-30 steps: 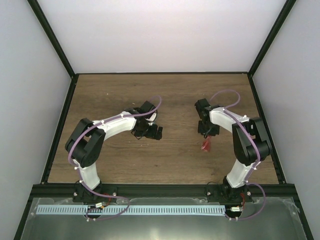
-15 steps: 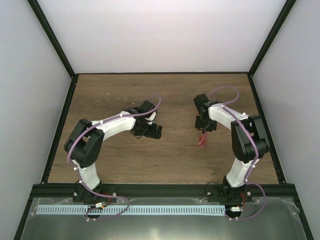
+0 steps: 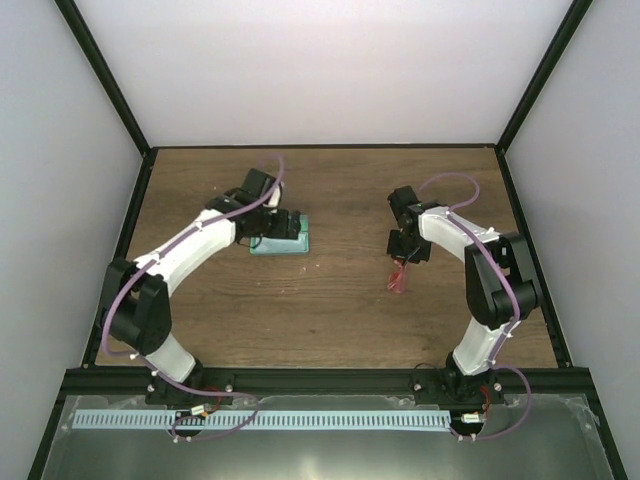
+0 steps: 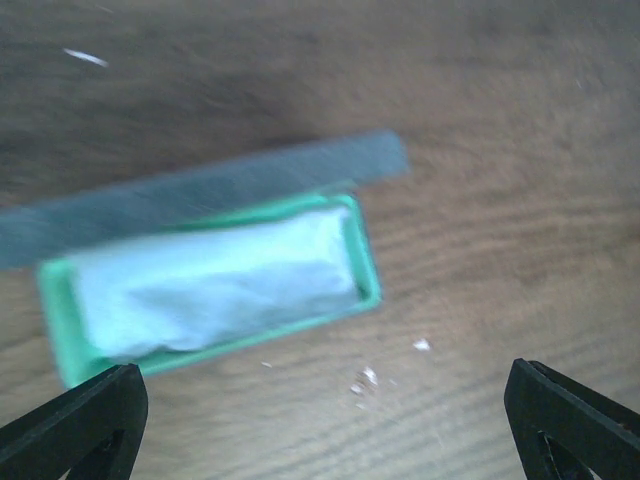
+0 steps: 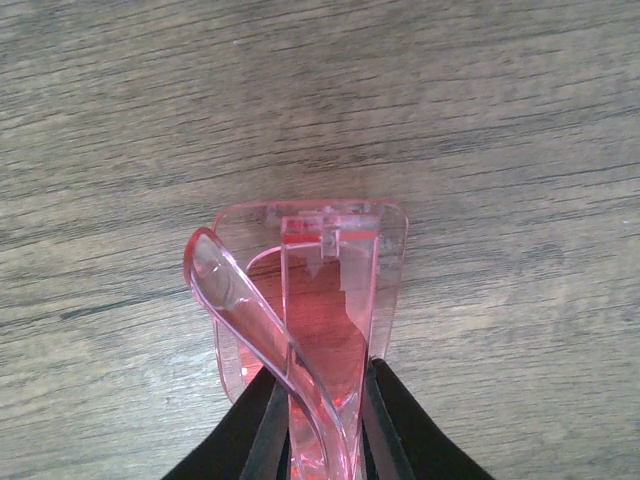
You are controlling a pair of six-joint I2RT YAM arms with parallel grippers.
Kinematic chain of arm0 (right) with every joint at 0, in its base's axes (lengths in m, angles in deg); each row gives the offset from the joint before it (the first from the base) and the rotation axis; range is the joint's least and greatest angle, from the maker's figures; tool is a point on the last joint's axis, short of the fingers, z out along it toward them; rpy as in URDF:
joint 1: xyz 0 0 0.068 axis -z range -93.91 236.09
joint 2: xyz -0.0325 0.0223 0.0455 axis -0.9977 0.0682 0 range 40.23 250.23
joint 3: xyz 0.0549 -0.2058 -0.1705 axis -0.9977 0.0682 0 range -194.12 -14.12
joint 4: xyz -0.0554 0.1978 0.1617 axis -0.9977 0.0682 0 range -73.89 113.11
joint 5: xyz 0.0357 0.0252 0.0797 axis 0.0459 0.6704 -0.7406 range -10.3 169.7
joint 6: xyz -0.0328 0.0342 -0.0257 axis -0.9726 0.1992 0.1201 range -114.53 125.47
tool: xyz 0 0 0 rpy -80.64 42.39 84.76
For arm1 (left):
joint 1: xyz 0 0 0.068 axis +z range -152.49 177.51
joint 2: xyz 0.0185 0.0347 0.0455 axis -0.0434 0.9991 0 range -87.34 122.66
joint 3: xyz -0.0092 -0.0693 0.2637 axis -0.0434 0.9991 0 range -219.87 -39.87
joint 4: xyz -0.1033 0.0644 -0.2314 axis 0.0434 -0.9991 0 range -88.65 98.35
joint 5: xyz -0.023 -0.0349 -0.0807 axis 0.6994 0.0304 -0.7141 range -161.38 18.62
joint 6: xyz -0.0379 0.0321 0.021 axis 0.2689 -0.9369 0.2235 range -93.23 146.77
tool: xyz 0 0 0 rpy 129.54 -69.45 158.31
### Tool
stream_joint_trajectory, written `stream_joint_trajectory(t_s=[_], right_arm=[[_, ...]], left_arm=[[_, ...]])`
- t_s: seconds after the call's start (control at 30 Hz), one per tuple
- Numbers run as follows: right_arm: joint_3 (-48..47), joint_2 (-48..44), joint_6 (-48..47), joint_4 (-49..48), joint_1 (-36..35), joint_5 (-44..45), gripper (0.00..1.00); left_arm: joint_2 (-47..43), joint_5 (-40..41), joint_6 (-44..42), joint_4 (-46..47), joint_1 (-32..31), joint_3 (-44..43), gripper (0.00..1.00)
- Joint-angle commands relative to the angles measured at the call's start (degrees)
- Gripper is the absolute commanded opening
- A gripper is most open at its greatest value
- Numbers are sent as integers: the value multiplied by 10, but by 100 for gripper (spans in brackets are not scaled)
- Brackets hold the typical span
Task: Organize the sunglasses
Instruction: Pick up the sunglasses from the center of the board, then adjust the sunglasses case at the center of the board.
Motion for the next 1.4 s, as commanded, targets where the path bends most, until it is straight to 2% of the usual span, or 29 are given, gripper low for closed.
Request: stream_joint_trajectory(t_s=[0.0,0.17,0.33,0.47,0.7,0.83,1.03,1.37], right_arm=[[-6,-25,8,-9,-1,-14,5],[2,-26,10,-12,-3,-19,5],[1,-27,9,-12,-3,-23,5],[-1,-42,3,1,-4,-22,5],[18,-75,1,15,-4,-17,5],[36,-94,3,9,-4,-32,5],[50,-95,5,5,-4,-40,5],[44,-85,3,-5,-4,-55,5]], left_arm=[[0,41,-24,-18,71,-32,100],[-1,19,-34,12,156,-38,100],[54,-19,-26,21,209,-64,100],[105,-28,-15,50,228,-86,100],[210,-32,-15,27,232,-176,100],[242,-33,-20,19,231,-194,100],[244,-43,-38,16,225,-157,100],[169,-53,-32,69,203,-1,100]])
